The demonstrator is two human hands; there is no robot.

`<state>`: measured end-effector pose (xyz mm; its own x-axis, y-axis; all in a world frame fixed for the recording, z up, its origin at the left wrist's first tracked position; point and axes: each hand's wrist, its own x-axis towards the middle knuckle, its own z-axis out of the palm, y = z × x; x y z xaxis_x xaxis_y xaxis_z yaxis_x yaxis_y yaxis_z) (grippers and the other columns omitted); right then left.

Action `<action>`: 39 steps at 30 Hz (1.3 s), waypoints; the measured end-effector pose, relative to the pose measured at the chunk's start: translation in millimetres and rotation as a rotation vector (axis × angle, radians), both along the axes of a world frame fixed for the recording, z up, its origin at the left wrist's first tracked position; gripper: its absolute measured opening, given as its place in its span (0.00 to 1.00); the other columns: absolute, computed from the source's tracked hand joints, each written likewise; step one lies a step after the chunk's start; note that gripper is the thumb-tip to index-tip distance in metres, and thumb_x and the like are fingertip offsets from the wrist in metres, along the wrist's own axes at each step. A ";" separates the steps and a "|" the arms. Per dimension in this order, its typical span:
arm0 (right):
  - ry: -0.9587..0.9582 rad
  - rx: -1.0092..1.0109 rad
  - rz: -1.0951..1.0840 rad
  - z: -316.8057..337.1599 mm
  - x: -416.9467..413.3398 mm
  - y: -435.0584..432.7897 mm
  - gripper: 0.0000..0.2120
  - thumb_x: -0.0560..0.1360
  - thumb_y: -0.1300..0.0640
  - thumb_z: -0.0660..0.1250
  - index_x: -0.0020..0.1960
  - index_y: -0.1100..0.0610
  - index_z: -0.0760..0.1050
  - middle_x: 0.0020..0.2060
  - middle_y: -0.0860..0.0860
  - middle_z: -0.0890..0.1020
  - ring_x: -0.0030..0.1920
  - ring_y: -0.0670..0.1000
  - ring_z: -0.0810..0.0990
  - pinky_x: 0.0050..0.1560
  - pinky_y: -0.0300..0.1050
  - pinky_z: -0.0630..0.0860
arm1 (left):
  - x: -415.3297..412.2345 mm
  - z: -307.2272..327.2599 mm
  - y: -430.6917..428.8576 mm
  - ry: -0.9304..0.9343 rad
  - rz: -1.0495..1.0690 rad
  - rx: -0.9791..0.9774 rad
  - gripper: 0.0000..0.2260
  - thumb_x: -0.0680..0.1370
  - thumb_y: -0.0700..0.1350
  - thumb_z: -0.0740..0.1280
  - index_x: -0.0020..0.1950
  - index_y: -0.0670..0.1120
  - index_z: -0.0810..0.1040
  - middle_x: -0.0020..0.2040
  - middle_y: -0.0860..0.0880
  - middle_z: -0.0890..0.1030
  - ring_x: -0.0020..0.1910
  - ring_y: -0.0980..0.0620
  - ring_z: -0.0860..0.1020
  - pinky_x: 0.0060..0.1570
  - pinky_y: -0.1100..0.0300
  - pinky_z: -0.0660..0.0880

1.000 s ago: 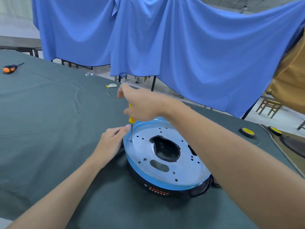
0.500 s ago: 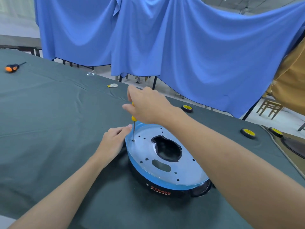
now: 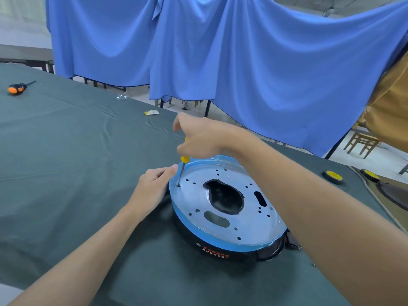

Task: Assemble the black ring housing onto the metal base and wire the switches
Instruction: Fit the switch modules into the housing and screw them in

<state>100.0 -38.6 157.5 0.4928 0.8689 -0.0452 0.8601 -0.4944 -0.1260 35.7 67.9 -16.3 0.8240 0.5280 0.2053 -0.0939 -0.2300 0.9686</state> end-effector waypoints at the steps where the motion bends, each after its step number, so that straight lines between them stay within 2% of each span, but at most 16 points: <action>1: -0.016 0.020 0.019 -0.6 0.1 -0.3 0.19 0.75 0.56 0.63 0.64 0.54 0.64 0.46 0.53 0.74 0.47 0.58 0.77 0.35 0.47 0.70 | 0.1 0.2 0.2 -0.001 -0.001 -0.001 0.33 0.73 0.66 0.61 0.38 0.33 0.68 0.37 0.45 0.67 0.37 0.39 0.60 0.44 0.52 0.57; 4: -0.235 0.148 -0.010 -14.1 -4.1 1.1 0.12 0.78 0.52 0.63 0.57 0.56 0.66 0.41 0.52 0.67 0.44 0.59 0.70 0.36 0.48 0.66 | -1.6 1.2 -1.4 -0.012 -0.008 -0.002 0.32 0.73 0.65 0.61 0.38 0.33 0.67 0.36 0.43 0.66 0.37 0.37 0.60 0.44 0.52 0.57; 6: -0.308 0.170 -0.053 -21.7 -5.0 0.4 0.14 0.79 0.46 0.61 0.51 0.56 0.63 0.36 0.50 0.65 0.43 0.58 0.69 0.39 0.49 0.66 | -2.3 2.3 -3.1 -0.016 -0.014 -0.006 0.32 0.74 0.65 0.61 0.37 0.34 0.66 0.36 0.45 0.66 0.37 0.35 0.61 0.44 0.52 0.57; 8: -0.195 0.106 -0.075 -14.6 -3.9 -2.5 0.19 0.76 0.42 0.62 0.53 0.56 0.61 0.37 0.49 0.68 0.43 0.57 0.71 0.39 0.49 0.67 | -2.1 3.1 -4.0 -0.015 0.000 -0.002 0.31 0.74 0.65 0.61 0.37 0.34 0.64 0.35 0.44 0.64 0.37 0.33 0.60 0.44 0.52 0.56; 11: 0.059 0.004 -0.021 1.2 -3.5 -5.6 0.17 0.75 0.52 0.63 0.60 0.55 0.61 0.41 0.51 0.75 0.39 0.53 0.76 0.32 0.45 0.67 | -2.0 3.2 -3.4 -0.014 0.006 -0.002 0.31 0.74 0.64 0.61 0.37 0.34 0.65 0.34 0.42 0.64 0.37 0.35 0.60 0.43 0.52 0.56; 13: -0.002 0.049 0.008 -2.0 -3.8 -4.8 0.14 0.76 0.55 0.63 0.59 0.55 0.64 0.45 0.53 0.73 0.42 0.55 0.75 0.33 0.46 0.68 | -2.2 2.9 -3.1 -0.010 0.005 -0.008 0.30 0.74 0.64 0.61 0.37 0.34 0.65 0.35 0.42 0.65 0.36 0.40 0.60 0.44 0.53 0.58; 17: -0.309 0.112 -0.073 -19.6 -3.2 0.0 0.12 0.79 0.47 0.59 0.51 0.56 0.66 0.43 0.53 0.71 0.46 0.59 0.72 0.41 0.50 0.66 | -3.3 2.5 -3.1 -0.002 0.000 -0.003 0.31 0.74 0.64 0.60 0.37 0.34 0.66 0.36 0.45 0.67 0.37 0.46 0.62 0.45 0.53 0.59; 19: -0.228 0.036 -0.070 -13.0 -0.1 -0.8 0.15 0.78 0.44 0.60 0.52 0.56 0.65 0.46 0.52 0.73 0.46 0.57 0.73 0.41 0.50 0.68 | -2.9 2.9 -3.5 -0.002 0.002 -0.006 0.31 0.74 0.64 0.60 0.37 0.34 0.66 0.36 0.46 0.67 0.37 0.46 0.61 0.44 0.54 0.59; 22: -0.037 -0.021 0.002 -3.6 2.1 -0.3 0.13 0.76 0.54 0.61 0.59 0.56 0.66 0.48 0.53 0.75 0.49 0.57 0.77 0.40 0.49 0.73 | -3.6 4.3 -4.0 -0.010 0.005 -0.008 0.29 0.74 0.63 0.60 0.36 0.34 0.64 0.35 0.45 0.66 0.36 0.43 0.60 0.43 0.54 0.58; 26: -0.217 0.101 -0.040 -15.2 0.8 1.2 0.11 0.78 0.49 0.60 0.54 0.56 0.66 0.48 0.54 0.74 0.50 0.59 0.73 0.45 0.52 0.71 | -5.0 6.2 -6.3 -0.014 0.014 0.009 0.27 0.75 0.61 0.60 0.35 0.38 0.61 0.34 0.43 0.61 0.38 0.40 0.58 0.42 0.53 0.55; 28: -0.140 0.040 -0.056 -10.9 2.9 -1.8 0.13 0.78 0.47 0.61 0.55 0.55 0.65 0.47 0.52 0.75 0.47 0.57 0.74 0.44 0.51 0.71 | -4.8 6.3 -5.6 -0.007 0.011 -0.002 0.28 0.75 0.62 0.60 0.36 0.35 0.63 0.35 0.45 0.64 0.37 0.40 0.59 0.44 0.54 0.56; 30: 0.048 0.003 -0.018 -0.4 4.4 -4.9 0.12 0.77 0.52 0.61 0.58 0.53 0.64 0.44 0.51 0.76 0.40 0.54 0.77 0.38 0.47 0.71 | -4.4 6.0 -4.9 -0.008 0.010 -0.012 0.29 0.74 0.62 0.60 0.37 0.34 0.64 0.36 0.46 0.66 0.37 0.43 0.60 0.44 0.54 0.57; 31: 0.063 0.014 0.016 2.3 4.6 -5.9 0.12 0.76 0.56 0.61 0.58 0.53 0.64 0.43 0.51 0.76 0.37 0.52 0.76 0.35 0.46 0.70 | -4.5 6.4 -5.2 -0.011 0.008 -0.016 0.28 0.74 0.62 0.61 0.37 0.35 0.63 0.35 0.44 0.65 0.37 0.43 0.60 0.43 0.54 0.57; 33: -0.059 0.084 0.073 -2.1 2.2 -4.5 0.12 0.77 0.56 0.63 0.59 0.53 0.66 0.41 0.52 0.73 0.38 0.51 0.72 0.32 0.45 0.66 | -5.2 7.4 -6.1 -0.014 0.015 -0.008 0.28 0.75 0.62 0.60 0.36 0.36 0.62 0.34 0.40 0.62 0.37 0.38 0.59 0.42 0.53 0.56; 36: -0.223 0.138 0.040 -14.1 -0.5 1.9 0.12 0.80 0.48 0.61 0.54 0.56 0.66 0.44 0.55 0.72 0.47 0.58 0.71 0.40 0.49 0.67 | -6.6 8.6 -6.6 -0.004 0.010 0.001 0.29 0.74 0.63 0.60 0.36 0.35 0.63 0.34 0.43 0.64 0.37 0.39 0.59 0.44 0.53 0.57; 39: -0.103 0.004 0.036 -7.6 3.2 0.5 0.12 0.78 0.51 0.61 0.56 0.57 0.66 0.52 0.54 0.73 0.50 0.58 0.75 0.47 0.51 0.73 | -5.8 7.2 -4.6 0.004 0.011 0.003 0.31 0.73 0.65 0.60 0.37 0.34 0.65 0.36 0.45 0.65 0.37 0.40 0.59 0.44 0.53 0.57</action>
<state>103.2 -38.1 149.8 0.4627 0.8865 0.0074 0.8860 -0.4622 -0.0379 29.8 63.2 -9.1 0.8191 0.5360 0.2042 -0.0881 -0.2343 0.9682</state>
